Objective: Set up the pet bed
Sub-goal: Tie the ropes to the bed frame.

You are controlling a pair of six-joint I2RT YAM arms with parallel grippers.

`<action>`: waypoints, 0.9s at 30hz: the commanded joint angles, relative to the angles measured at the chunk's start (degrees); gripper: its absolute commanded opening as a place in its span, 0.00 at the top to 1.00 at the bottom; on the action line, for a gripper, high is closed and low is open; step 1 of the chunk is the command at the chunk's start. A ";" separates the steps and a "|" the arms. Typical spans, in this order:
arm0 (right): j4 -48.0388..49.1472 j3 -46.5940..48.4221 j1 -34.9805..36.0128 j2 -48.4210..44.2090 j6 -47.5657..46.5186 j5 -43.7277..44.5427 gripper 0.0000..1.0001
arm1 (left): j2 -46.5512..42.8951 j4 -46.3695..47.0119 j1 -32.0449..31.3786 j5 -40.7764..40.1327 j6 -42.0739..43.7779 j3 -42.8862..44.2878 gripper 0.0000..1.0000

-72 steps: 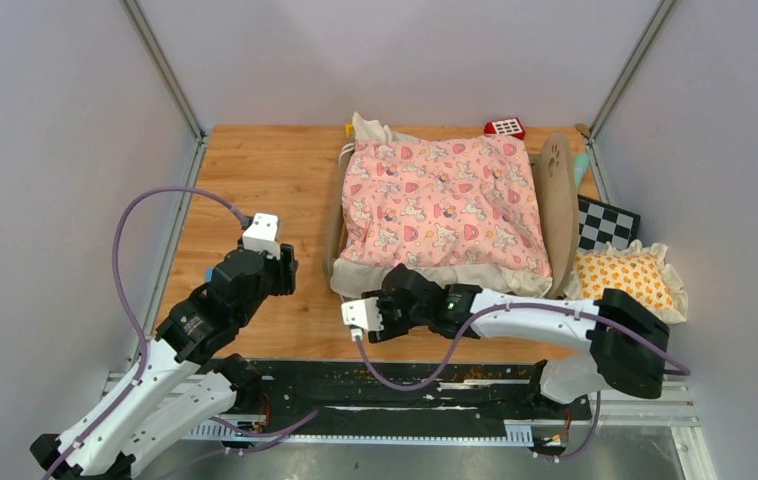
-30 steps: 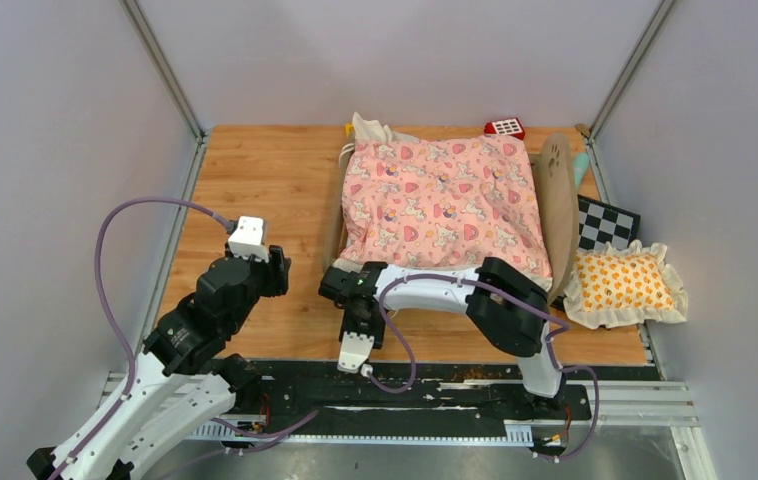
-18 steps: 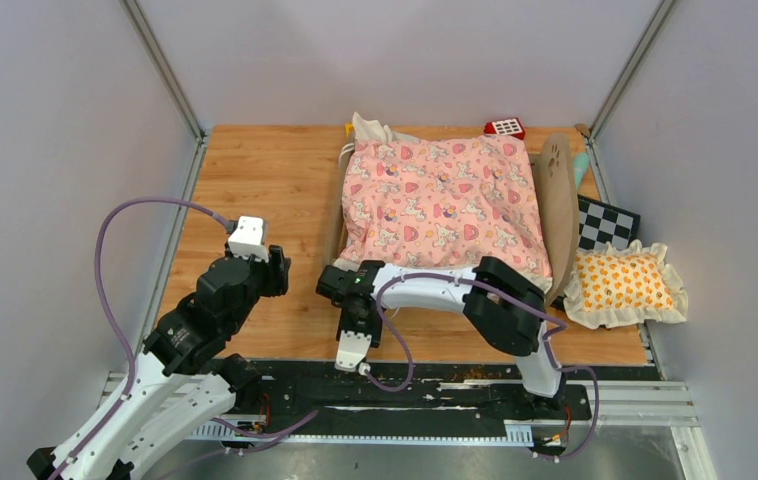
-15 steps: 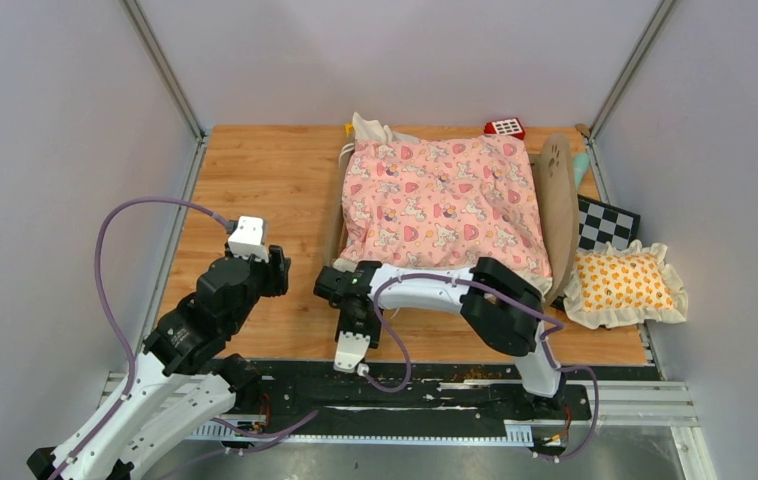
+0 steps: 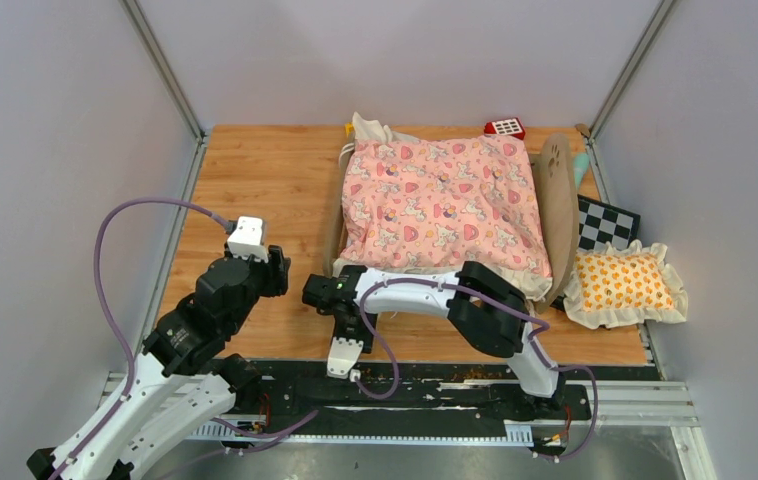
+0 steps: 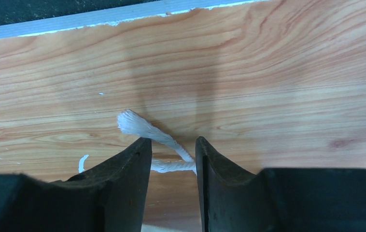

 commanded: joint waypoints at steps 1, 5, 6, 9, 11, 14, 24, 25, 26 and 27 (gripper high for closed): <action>-3.56 -0.71 0.51 4.10 0.91 -4.53 0.64 | -0.37 0.86 -0.09 -0.43 -0.24 -0.40 0.42; -5.05 1.19 0.52 6.33 2.07 -4.01 0.70 | -0.36 0.89 -0.09 -0.48 -0.19 -0.40 0.41; -5.42 1.69 0.49 6.84 2.24 -3.96 0.72 | -0.29 0.91 -0.09 -0.45 -0.14 -0.40 0.41; -5.96 2.50 0.56 7.95 2.38 -4.54 0.76 | -0.01 0.80 -0.09 -0.35 -0.08 -0.40 0.41; -5.83 2.62 0.61 8.14 2.49 -4.46 0.80 | -0.01 0.81 -0.10 -0.50 -0.16 -0.40 0.41; -4.62 2.42 0.49 7.57 3.72 -5.85 0.90 | -0.14 0.73 -0.09 -0.54 -0.08 -0.40 0.41; 11.06 -7.96 -2.33 -3.93 9.97 -16.67 1.00 | -0.29 0.59 -0.09 -0.62 0.06 -0.32 0.41; 14.33 -10.46 -2.52 -6.04 10.51 -17.36 1.00 | -0.54 0.62 -0.09 -0.38 0.08 -0.31 0.41; 17.08 -12.55 -2.62 -7.78 10.83 -18.04 1.00 | -0.93 0.83 -0.09 0.14 0.33 -0.31 0.41; 19.09 -14.20 -2.91 -9.53 11.32 -18.96 1.00 | -1.43 1.10 -0.09 0.84 0.55 -0.39 0.41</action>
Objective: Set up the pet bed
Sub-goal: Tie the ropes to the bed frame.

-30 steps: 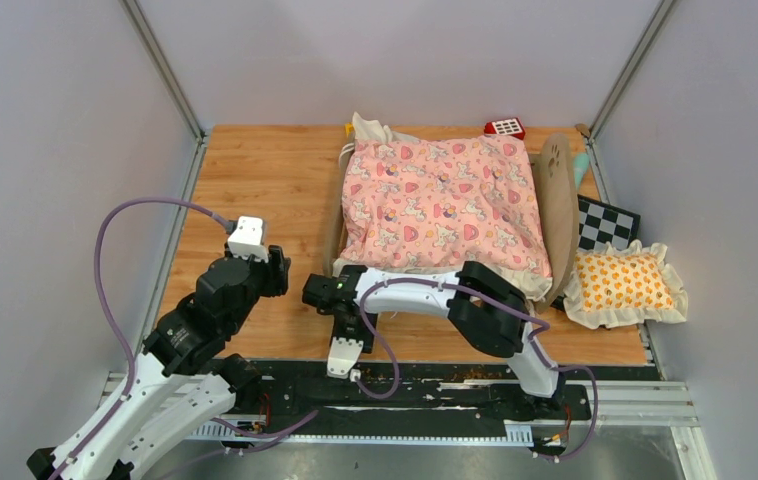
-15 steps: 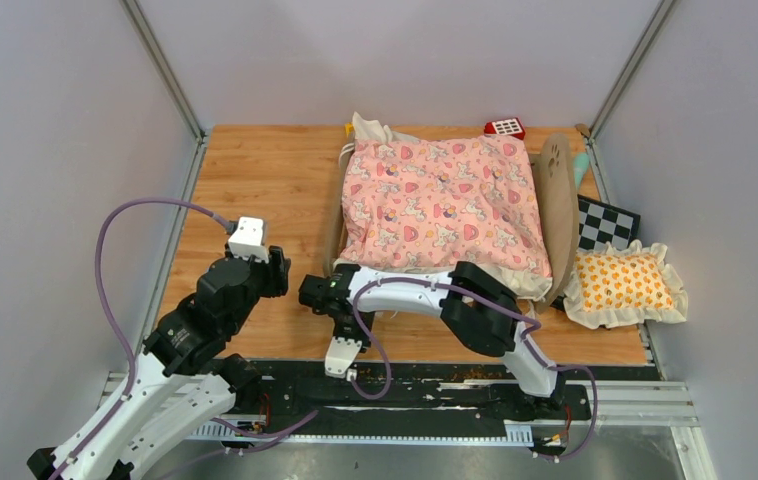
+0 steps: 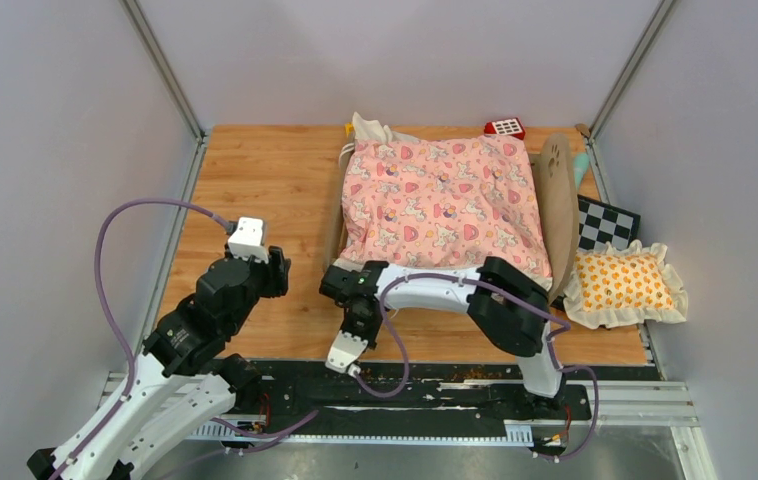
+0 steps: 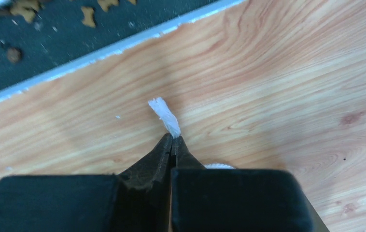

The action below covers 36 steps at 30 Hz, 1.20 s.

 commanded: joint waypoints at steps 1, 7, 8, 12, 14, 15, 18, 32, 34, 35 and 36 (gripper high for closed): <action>14.63 -8.81 -0.43 -6.23 3.22 -11.07 1.00 | -1.79 1.54 -0.09 1.55 0.74 -0.11 0.41; 23.39 -15.49 -1.70 -13.09 4.37 -14.56 1.00 | -5.15 3.95 -0.09 6.16 -3.46 -0.95 0.37; 24.98 -16.65 -1.92 -14.31 4.71 -15.35 1.00 | -5.80 4.80 -0.09 6.86 -4.69 -1.63 0.36; 30.74 -21.37 -3.07 -18.63 6.44 -17.86 1.00 | -8.79 9.03 -0.09 10.48 -9.49 -6.15 0.33; 33.45 -23.93 -3.98 -20.79 7.36 -19.46 1.00 | -10.22 11.46 -0.09 12.25 -11.65 -9.08 0.33; 35.44 -25.41 -4.36 -22.02 7.79 -20.14 1.00 | -10.84 12.73 -0.09 13.51 -12.69 -10.12 0.33; 38.84 -28.81 -4.72 -24.81 8.25 -21.13 1.00 | -11.69 16.64 -0.09 16.63 -15.14 -14.06 0.33; 51.49 -38.39 -6.01 -31.39 14.23 -23.40 1.00 | -11.41 27.81 -0.09 22.90 -30.58 -27.68 0.37; 51.98 -38.96 -6.02 -32.05 14.61 -23.78 1.00 | -9.25 28.76 -0.13 24.19 -31.13 -28.36 0.38; 52.06 -39.22 -6.02 -32.38 14.68 -23.93 1.00 | -8.26 29.85 -0.09 24.55 -31.46 -28.84 0.39; 52.28 -39.45 -6.06 -32.63 14.86 -24.06 1.00 | -7.46 31.42 -0.09 25.65 -31.80 -29.49 0.39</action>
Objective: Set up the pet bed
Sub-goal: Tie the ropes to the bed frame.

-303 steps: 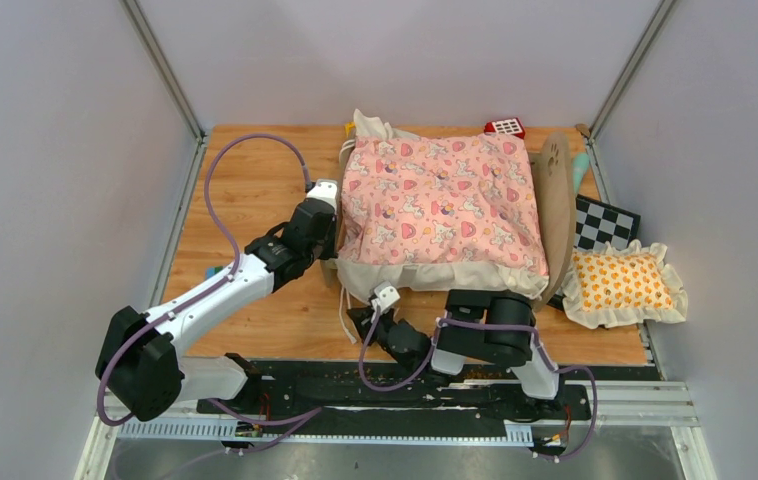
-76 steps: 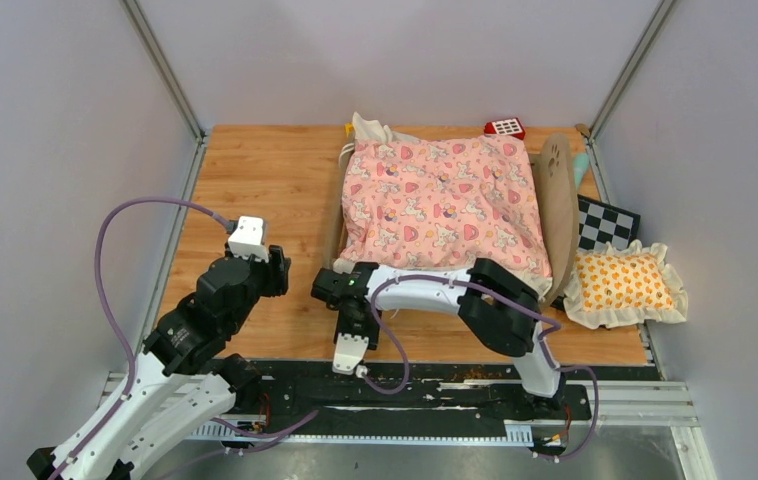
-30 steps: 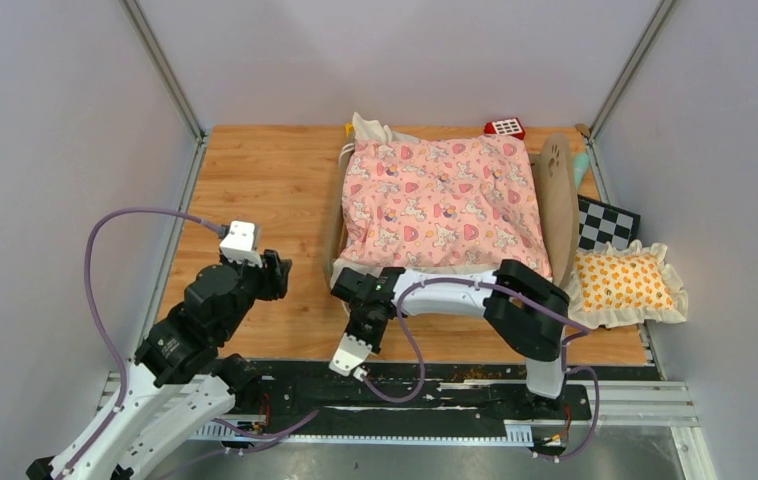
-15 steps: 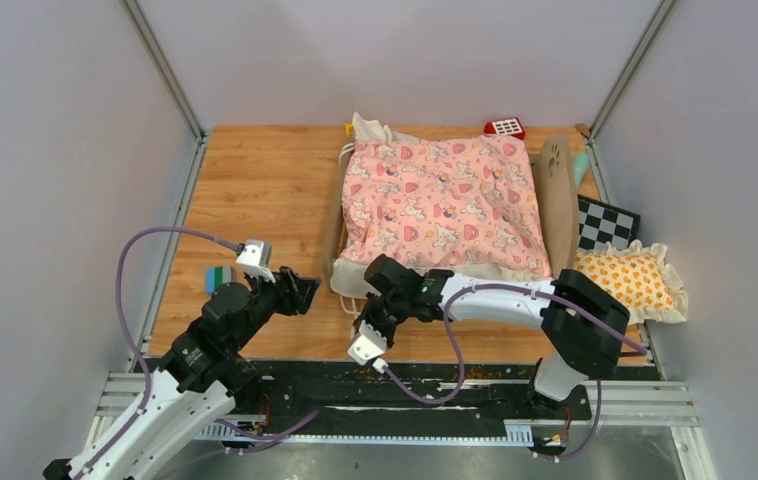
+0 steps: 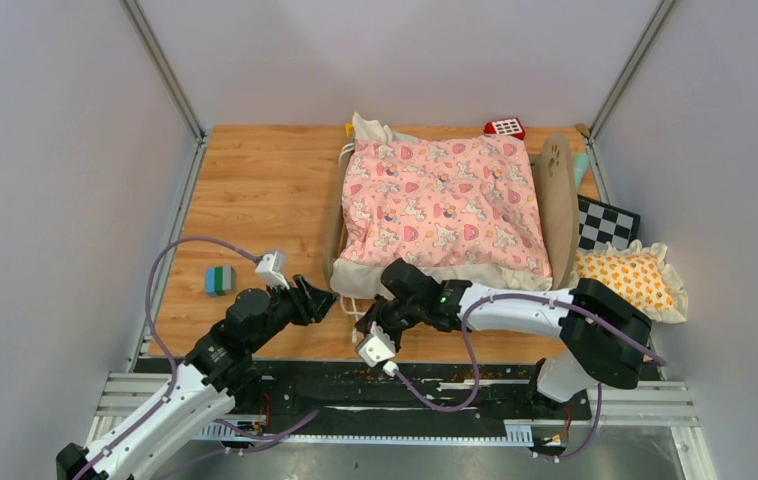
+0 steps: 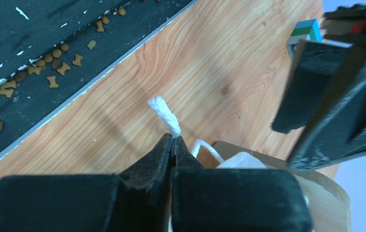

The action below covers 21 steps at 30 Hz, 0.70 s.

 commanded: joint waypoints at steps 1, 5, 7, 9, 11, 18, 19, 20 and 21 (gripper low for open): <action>4.66 -1.01 -0.32 -3.01 2.53 -3.24 1.00 | 3.18 8.89 -0.10 4.20 -4.01 -1.63 0.39; 5.25 -1.54 -0.36 -3.64 2.69 -3.00 1.00 | 6.63 10.70 -0.11 4.77 -3.99 -2.49 0.40; 5.48 -1.84 -0.32 -4.02 2.75 -2.94 1.00 | 7.99 12.30 -0.09 4.71 -4.00 -2.88 0.40; 5.34 -1.96 -0.33 -4.35 2.86 -3.12 1.00 | 8.76 13.72 -0.09 4.62 -4.87 -3.99 0.41; 4.76 -1.94 -0.32 -4.74 2.78 -3.12 1.00 | 8.88 14.96 -0.09 4.22 -6.32 -5.28 0.42; 3.27 -2.68 -0.33 -6.41 2.73 -3.85 1.00 | 8.94 17.08 -0.09 1.65 -8.82 -7.78 0.40; 3.19 -2.77 -0.32 -6.53 2.74 -3.92 1.00 | 9.23 17.22 -0.09 1.11 -8.91 -7.84 0.40; 3.08 -2.89 -0.32 -6.60 2.74 -4.03 1.00 | 9.72 17.45 -0.09 0.88 -9.07 -7.89 0.40; 3.07 -3.05 -0.40 -6.64 2.77 -4.17 1.00 | 10.25 17.88 -0.11 0.71 -9.18 -7.89 0.39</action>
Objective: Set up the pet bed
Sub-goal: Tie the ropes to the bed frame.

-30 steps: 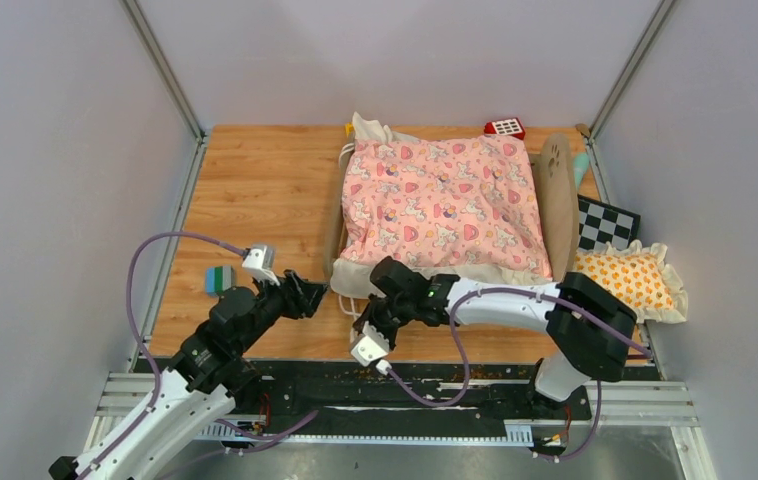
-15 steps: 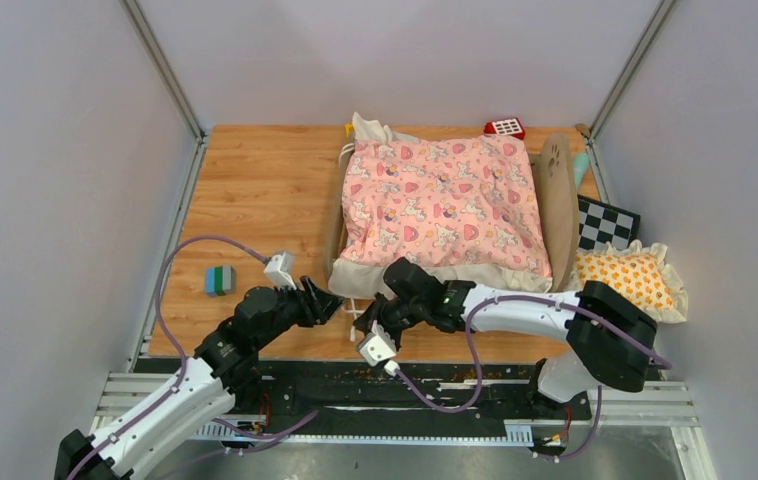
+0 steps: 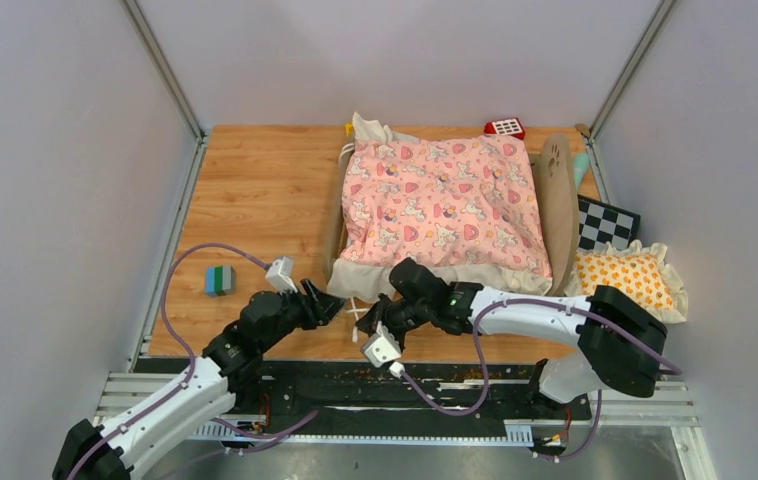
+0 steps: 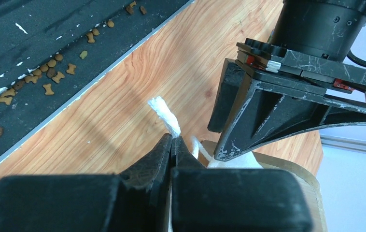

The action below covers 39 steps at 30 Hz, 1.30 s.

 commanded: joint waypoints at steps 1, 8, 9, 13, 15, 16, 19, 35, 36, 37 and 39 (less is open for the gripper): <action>0.07 -0.66 -0.27 -2.01 0.78 -3.13 1.00 | 1.76 4.67 -0.09 -2.47 -1.87 -0.01 0.40; 0.00 -1.12 -0.24 -2.34 0.95 -3.46 1.00 | 7.12 7.63 -0.09 -2.99 -3.60 0.20 0.40; -0.07 -1.16 -0.26 -2.36 0.91 -3.38 1.00 | 7.77 8.17 -0.09 -2.94 -3.68 0.22 0.40; -0.08 -1.07 -0.29 -2.37 0.97 -3.59 1.00 | 9.76 10.44 -0.09 -2.60 -4.14 0.02 0.41; -0.10 -1.01 -0.23 -2.16 1.04 -3.71 1.00 | 10.55 11.46 -0.09 -2.29 -4.11 0.10 0.43; -0.21 -0.92 -0.23 -2.12 0.97 -3.78 1.00 | 11.03 11.81 -0.09 -2.17 -4.05 0.25 0.43; -0.15 -0.85 -0.24 -2.10 1.00 -3.89 1.00 | 12.46 12.39 -0.09 -1.92 -3.49 0.82 0.44; -0.02 -0.75 -0.24 -2.19 1.00 -4.49 1.00 | 21.43 20.44 -0.09 0.84 -3.86 0.17 0.50; 0.01 -0.83 -0.18 -2.19 1.00 -4.54 1.00 | 21.76 21.01 -0.09 1.10 -3.92 0.19 0.50; -0.02 -0.85 -0.21 -2.23 1.00 -4.58 1.00 | 21.92 21.47 -0.09 1.30 -3.97 0.12 0.51; -0.02 -0.98 -0.16 -2.19 1.01 -4.38 1.00 | 21.94 21.85 -0.09 1.43 -4.06 0.16 0.54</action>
